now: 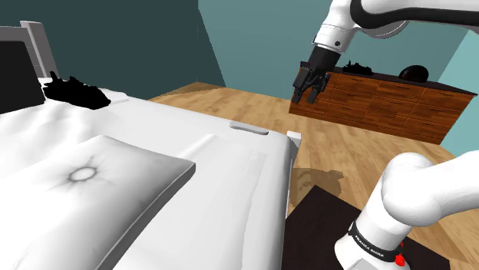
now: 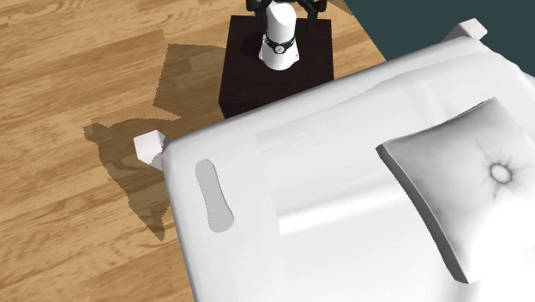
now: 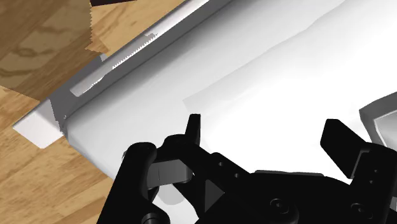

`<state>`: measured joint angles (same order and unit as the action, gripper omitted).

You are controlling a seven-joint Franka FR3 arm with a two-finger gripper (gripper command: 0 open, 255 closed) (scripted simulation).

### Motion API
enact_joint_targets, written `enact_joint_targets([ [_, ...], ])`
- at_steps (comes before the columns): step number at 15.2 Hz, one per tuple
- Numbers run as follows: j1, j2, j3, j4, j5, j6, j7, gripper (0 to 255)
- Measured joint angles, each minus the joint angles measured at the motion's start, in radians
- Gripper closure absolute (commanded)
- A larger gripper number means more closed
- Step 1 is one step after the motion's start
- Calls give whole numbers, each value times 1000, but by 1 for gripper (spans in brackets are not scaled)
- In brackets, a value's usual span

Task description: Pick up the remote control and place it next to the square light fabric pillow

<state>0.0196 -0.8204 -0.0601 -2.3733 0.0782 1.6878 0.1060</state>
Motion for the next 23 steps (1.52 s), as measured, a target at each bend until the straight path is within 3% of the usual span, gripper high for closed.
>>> enact_joint_targets([
  [3, 2, 28, -17, -9, -11, 30, -33, 0],
  [15, 31, 424, -186, 101, -67, 260, -363, 0],
  [23, 47, 755, -261, 306, -14, 346, -590, 0],
])
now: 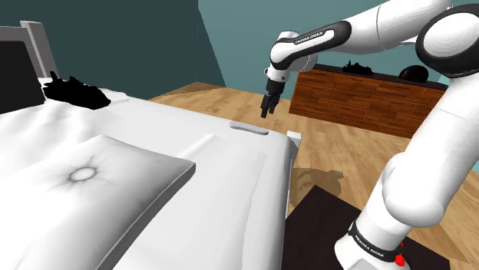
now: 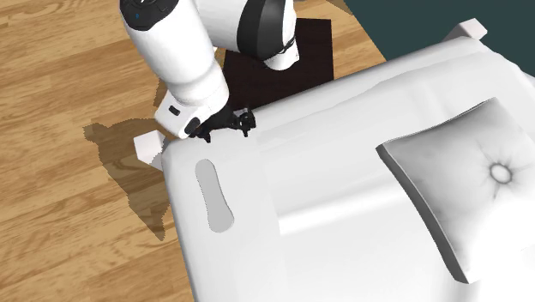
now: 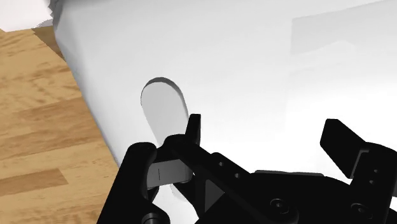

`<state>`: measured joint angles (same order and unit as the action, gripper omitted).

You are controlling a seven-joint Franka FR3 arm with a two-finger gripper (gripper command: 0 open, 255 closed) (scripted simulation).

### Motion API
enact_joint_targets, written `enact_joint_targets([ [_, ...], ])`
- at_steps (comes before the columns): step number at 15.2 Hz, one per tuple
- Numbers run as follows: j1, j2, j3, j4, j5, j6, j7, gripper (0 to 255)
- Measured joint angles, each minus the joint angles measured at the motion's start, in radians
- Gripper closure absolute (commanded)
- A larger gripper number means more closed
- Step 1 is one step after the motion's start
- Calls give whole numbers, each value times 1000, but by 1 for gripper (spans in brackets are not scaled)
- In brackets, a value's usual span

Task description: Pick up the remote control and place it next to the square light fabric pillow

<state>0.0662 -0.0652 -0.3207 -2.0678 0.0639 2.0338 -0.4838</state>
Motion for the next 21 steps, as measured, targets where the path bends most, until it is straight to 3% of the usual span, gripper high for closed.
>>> enact_joint_targets([
  [13, -78, 523, 12, 461, 113, 1, -287, 0],
  [21, -85, 585, 24, 451, 131, 71, -304, 0],
])
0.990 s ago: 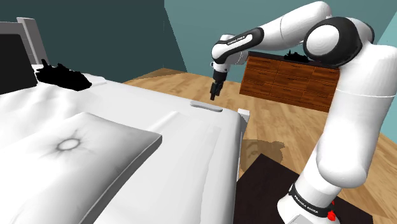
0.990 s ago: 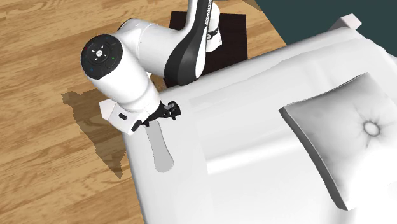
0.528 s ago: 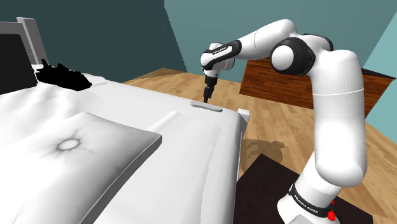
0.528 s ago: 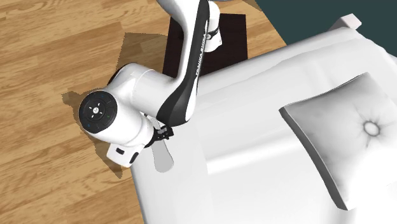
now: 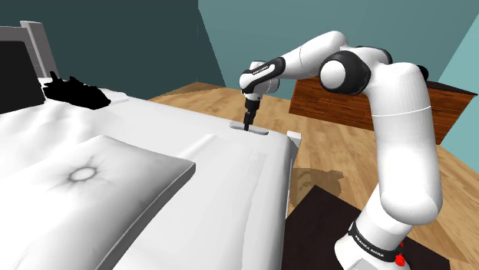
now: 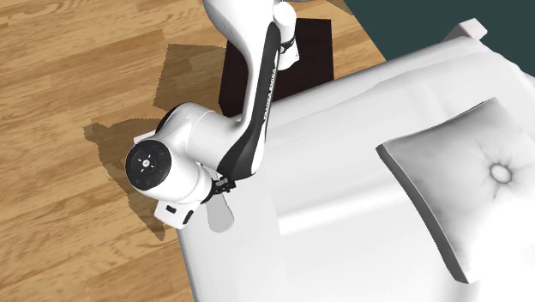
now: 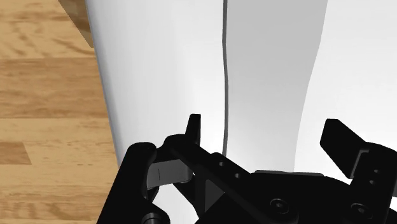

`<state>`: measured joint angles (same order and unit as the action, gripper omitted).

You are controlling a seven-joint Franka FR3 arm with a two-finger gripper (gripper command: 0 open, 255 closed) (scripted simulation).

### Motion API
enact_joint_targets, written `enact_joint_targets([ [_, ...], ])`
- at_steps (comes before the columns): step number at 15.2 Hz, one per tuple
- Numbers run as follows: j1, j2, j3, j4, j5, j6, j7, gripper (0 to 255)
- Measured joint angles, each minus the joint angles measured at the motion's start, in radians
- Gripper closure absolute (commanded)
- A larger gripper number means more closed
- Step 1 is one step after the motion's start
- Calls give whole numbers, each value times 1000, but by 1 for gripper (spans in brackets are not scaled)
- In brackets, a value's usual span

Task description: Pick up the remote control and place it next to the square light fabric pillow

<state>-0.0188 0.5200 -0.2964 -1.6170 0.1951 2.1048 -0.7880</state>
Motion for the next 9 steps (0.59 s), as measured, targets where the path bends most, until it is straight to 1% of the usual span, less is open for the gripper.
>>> enact_joint_targets([
  [5, 1, 0, 0, -5, 1, 6, 0, 0],
  [6, 1, 0, 0, -5, 1, 6, 0, 255],
  [9, 1, 1, 0, -5, 1, 6, 0, 255],
])
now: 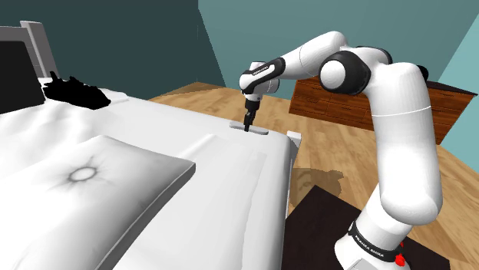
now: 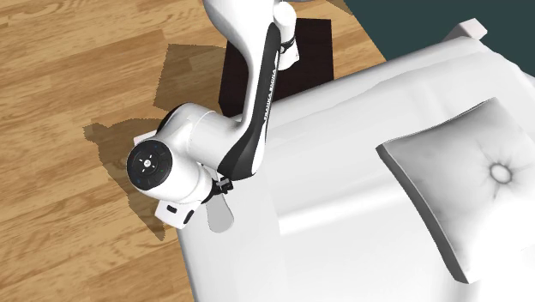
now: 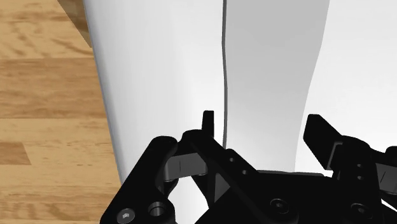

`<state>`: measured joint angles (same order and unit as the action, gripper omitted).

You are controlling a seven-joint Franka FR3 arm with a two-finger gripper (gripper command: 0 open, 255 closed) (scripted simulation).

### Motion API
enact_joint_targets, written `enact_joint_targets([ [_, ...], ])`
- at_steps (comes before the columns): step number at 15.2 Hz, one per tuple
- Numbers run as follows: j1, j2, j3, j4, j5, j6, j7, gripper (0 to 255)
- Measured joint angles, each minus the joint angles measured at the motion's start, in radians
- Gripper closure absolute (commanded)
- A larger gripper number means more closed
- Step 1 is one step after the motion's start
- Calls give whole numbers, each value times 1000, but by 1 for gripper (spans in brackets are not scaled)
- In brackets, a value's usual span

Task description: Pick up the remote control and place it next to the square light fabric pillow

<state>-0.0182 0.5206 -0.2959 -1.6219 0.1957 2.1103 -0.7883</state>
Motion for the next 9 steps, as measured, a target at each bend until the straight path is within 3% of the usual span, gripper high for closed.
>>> enact_joint_targets([
  [9, 1, -9, -2, 3, -3, -12, 2, 255],
])
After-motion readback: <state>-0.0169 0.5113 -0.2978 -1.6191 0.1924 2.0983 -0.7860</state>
